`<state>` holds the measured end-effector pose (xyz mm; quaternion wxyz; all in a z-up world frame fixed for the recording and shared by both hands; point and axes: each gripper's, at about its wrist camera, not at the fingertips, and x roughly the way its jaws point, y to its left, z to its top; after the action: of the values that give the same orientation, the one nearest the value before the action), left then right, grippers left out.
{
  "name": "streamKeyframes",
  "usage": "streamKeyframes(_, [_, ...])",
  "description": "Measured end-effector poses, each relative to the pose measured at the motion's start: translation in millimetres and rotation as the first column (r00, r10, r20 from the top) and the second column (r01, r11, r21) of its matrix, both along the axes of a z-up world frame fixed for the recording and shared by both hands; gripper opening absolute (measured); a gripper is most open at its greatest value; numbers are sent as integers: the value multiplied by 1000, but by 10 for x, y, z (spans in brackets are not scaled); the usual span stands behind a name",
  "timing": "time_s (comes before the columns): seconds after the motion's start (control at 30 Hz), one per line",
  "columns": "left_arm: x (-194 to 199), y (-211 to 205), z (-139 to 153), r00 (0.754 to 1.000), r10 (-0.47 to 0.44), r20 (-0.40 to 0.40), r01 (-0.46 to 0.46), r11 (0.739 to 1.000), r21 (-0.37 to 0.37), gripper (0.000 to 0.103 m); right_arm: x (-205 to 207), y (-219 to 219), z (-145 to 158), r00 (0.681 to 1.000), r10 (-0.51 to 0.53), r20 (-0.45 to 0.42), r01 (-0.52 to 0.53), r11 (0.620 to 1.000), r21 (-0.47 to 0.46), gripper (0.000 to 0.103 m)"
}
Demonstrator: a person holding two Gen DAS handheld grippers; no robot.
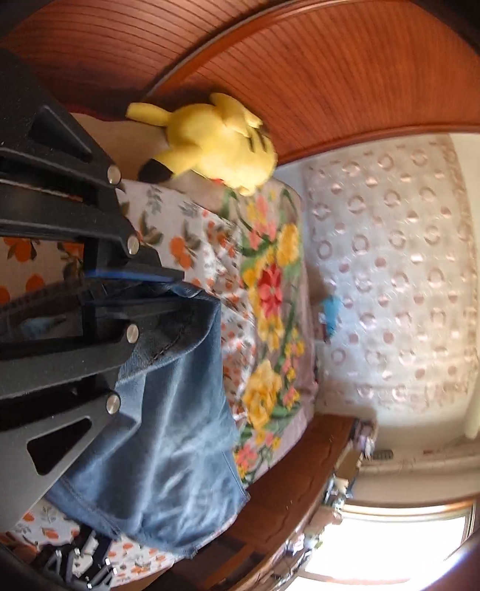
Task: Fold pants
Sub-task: 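Fold the held leg over the jeans with the left gripper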
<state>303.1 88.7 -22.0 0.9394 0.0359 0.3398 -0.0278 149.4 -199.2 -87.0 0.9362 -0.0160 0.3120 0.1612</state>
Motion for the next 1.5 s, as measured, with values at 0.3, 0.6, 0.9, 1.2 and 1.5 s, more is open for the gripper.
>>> streamKeyframes(0.3, [-200,150,-535,993,19,-119,-23,999,-31,29,6,-3,-5,1000,-5,-5,5,1000,-7,34])
streamKeyframes(0.6, [-656,-60,-585,992,-51,-111,40,994,-99,32,9,-10,-3,1000,-6,-6,6,1000,-7,34])
streamKeyframes(0.9, [-714,-456,-705,982,-117,-147,106,991,-82,32,49,12,-2,1000,-8,-14,8,1000,-17,34])
streamKeyframes(1.2, [-971,-467,-702,978,-159,-136,140,980,-138,32,54,-2,-12,1000,-10,-9,10,1000,-14,34])
streamKeyframes(1.5, [-1026,-571,-830,969,-182,-167,162,979,-126,32,44,-4,-17,1000,-11,-8,11,1000,-15,34])
